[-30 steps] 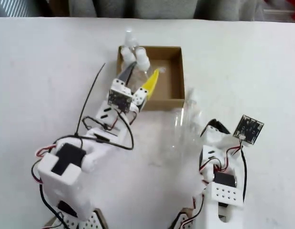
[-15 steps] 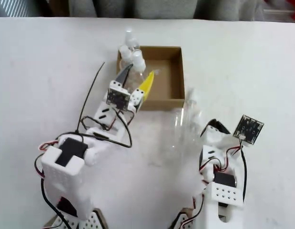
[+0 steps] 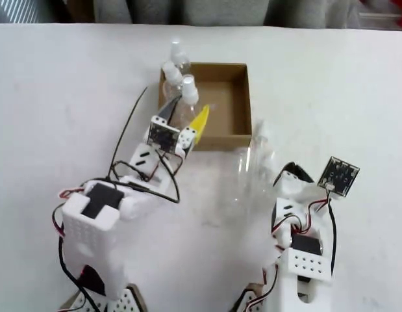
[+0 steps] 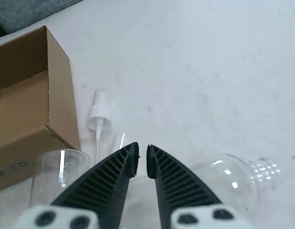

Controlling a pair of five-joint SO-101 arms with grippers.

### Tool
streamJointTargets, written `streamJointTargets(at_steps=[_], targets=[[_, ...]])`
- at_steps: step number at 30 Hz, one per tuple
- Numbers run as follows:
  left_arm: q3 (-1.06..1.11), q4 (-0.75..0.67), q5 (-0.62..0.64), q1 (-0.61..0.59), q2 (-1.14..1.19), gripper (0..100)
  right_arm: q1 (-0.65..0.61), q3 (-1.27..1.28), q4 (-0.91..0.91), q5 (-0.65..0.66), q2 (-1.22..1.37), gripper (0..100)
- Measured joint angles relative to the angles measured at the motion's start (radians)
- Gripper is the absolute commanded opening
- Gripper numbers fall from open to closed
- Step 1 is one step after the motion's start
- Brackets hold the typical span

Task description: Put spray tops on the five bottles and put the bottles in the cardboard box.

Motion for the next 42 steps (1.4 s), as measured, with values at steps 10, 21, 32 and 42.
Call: streamJointTargets(at_steps=[10,21,32,42], targets=[[0.0,0.0,-0.002,-0.031,0.003,9,0.0,0.0,0.0,0.0,0.0,1.8],[0.0,0.032,-0.002,-0.035,0.003,30,0.0,0.0,0.0,0.0,0.0,1.8],[0.0,0.115,-0.002,-0.041,0.003,33,0.0,0.0,0.0,0.0,0.0,1.8],[0.0,0.115,-0.002,-0.06,0.003,33,0.0,0.0,0.0,0.0,0.0,1.8]])
